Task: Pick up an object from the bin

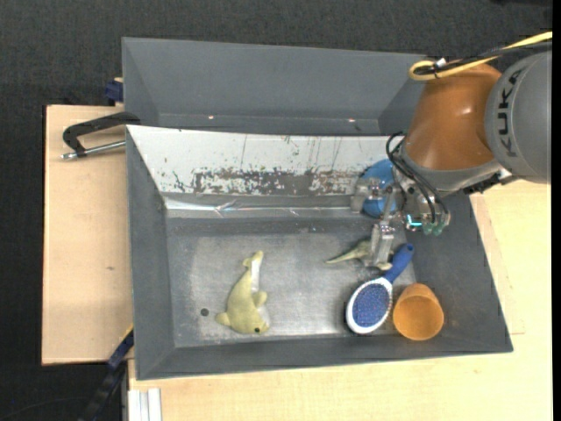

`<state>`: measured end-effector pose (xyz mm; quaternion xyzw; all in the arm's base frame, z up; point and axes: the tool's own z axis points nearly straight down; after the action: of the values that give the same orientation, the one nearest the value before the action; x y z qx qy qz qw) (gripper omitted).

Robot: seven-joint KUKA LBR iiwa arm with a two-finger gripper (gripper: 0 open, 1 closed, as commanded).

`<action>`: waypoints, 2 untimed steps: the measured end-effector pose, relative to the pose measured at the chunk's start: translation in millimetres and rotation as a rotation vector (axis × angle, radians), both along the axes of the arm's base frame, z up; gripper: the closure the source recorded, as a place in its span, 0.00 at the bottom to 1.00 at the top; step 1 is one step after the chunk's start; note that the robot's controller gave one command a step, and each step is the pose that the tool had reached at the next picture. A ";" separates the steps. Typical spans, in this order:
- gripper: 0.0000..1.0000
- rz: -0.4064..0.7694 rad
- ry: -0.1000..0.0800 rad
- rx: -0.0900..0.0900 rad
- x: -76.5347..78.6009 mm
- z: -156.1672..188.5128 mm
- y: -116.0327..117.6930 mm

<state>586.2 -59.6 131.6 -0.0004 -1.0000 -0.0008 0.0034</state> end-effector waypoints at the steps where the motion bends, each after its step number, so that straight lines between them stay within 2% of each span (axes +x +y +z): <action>1: 0.00 0.489 -0.002 0.003 -11.8 -60.6 -27.4; 2: 1.00 0.489 -0.012 0.002 -9.4 -58.4 -25.9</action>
Offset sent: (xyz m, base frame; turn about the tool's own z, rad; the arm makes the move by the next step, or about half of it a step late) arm -0.0120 -0.0278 -0.0616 -0.4912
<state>576.8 -85.5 73.2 0.2418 -0.9703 -0.0008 -0.0026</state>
